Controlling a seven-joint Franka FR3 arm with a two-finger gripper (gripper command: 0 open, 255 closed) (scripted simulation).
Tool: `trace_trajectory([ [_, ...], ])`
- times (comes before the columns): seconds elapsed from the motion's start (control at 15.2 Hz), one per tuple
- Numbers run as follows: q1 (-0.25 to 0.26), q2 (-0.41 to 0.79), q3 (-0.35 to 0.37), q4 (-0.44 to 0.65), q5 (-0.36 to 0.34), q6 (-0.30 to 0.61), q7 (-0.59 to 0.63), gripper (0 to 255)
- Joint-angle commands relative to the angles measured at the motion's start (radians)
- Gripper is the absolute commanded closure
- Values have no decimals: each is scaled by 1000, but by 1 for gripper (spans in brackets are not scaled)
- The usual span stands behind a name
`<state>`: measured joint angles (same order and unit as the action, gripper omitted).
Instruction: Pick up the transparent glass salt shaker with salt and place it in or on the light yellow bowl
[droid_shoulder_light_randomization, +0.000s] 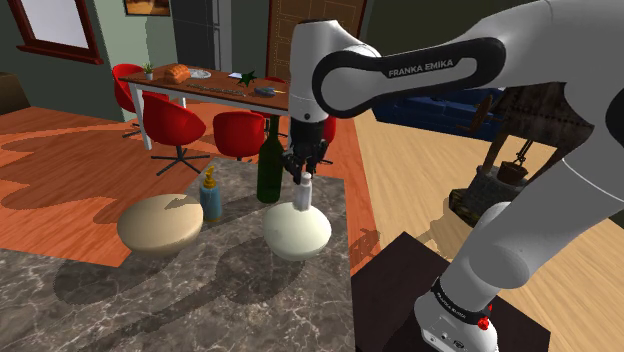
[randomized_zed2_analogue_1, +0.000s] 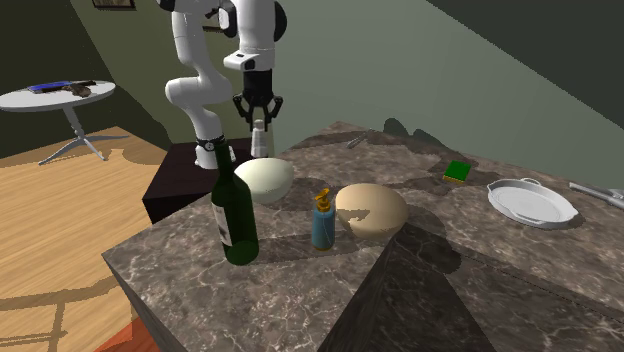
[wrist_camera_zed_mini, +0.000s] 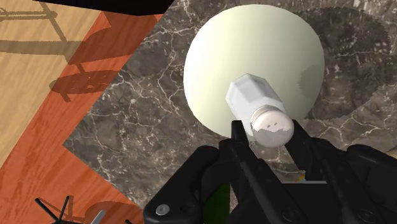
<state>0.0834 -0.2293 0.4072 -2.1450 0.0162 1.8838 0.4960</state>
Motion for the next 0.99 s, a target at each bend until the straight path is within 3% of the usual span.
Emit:
trace_trajectory([
  [0.0,1,4,2,-24,-1,28,4,255],
  [0.66,1,48,14,-119,-16,164,24,255],
  [0.92,1,52,15,-126,-18,174,26,255],
])
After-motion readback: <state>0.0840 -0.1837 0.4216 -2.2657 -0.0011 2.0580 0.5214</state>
